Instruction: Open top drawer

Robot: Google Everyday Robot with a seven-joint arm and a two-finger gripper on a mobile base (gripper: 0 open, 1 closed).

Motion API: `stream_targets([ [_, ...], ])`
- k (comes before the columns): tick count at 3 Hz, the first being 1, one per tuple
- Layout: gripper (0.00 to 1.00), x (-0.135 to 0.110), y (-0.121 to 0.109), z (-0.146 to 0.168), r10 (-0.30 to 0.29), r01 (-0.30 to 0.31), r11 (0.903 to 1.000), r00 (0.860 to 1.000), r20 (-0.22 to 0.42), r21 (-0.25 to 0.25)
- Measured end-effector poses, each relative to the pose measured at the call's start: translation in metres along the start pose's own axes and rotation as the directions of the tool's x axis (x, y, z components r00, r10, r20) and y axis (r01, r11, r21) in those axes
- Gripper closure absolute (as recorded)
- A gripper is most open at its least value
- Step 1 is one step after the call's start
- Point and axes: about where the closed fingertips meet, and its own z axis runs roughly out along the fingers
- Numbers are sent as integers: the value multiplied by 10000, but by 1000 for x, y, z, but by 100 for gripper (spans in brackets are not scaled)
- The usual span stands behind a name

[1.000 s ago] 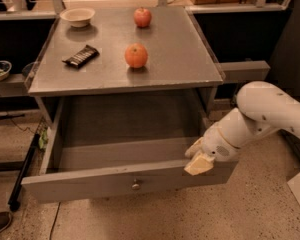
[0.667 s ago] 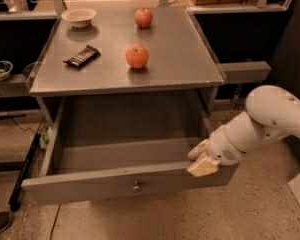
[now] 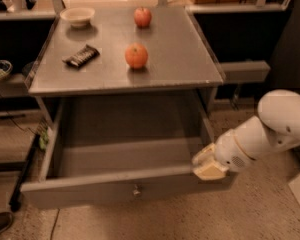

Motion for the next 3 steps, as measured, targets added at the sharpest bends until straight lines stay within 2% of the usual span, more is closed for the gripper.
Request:
stream_targets([
  [1, 100, -2, -1, 1, 0, 0, 10000, 10000, 0, 0],
  [2, 100, 10, 11, -7, 92, -93, 9999, 9997, 239, 61],
  [3, 73, 8, 11, -8, 92, -93, 9999, 9997, 239, 61],
])
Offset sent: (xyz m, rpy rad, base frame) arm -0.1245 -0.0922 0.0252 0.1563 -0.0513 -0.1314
